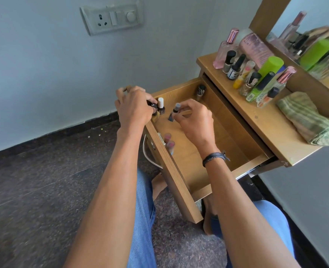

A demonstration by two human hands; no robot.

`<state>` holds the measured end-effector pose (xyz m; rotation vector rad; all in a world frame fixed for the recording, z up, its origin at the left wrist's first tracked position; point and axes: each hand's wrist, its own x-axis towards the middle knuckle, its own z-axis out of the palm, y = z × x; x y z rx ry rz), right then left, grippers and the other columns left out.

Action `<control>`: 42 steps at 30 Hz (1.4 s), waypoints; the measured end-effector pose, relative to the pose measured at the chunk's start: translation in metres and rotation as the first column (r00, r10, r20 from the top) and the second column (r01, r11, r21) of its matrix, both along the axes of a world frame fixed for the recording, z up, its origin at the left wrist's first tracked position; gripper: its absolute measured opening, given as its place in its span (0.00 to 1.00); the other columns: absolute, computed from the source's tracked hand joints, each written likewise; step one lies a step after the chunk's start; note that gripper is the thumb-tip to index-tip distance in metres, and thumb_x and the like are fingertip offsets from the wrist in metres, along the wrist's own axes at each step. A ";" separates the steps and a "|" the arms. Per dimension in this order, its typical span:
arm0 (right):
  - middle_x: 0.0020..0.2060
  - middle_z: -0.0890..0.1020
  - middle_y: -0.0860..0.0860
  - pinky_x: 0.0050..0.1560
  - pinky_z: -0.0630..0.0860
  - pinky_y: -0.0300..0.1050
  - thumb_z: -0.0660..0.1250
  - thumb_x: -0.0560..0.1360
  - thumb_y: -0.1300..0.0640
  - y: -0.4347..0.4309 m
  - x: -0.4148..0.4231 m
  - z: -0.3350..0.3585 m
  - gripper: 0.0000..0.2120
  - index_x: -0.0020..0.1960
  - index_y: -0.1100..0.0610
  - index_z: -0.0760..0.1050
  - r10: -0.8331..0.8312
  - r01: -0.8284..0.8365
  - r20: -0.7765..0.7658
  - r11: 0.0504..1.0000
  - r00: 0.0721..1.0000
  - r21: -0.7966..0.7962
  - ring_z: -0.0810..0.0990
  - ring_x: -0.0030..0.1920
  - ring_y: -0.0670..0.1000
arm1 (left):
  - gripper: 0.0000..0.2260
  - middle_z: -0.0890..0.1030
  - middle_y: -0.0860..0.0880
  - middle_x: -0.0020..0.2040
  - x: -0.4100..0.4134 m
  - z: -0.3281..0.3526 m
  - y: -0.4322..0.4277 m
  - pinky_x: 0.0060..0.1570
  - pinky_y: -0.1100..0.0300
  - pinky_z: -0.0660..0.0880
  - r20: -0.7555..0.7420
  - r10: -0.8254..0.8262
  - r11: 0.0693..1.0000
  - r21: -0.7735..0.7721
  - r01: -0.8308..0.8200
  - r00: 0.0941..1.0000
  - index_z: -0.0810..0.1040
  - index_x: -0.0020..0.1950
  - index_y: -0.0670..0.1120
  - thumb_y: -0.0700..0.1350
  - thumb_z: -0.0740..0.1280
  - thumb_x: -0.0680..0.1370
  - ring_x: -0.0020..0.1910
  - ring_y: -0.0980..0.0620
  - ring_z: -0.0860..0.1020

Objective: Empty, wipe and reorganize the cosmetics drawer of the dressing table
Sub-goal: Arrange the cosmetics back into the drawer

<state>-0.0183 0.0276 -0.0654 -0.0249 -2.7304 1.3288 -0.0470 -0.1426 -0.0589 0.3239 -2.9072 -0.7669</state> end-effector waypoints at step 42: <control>0.50 0.83 0.43 0.52 0.80 0.42 0.62 0.71 0.72 0.068 0.098 0.015 0.23 0.55 0.49 0.82 0.444 -0.602 0.518 0.778 0.731 0.182 0.81 0.50 0.43 | 0.12 0.78 0.51 0.64 0.000 0.004 -0.001 0.55 0.51 0.65 0.009 0.007 1.000 0.022 -0.008 1.000 0.86 0.53 0.56 0.42 0.77 0.73 0.67 0.42 0.65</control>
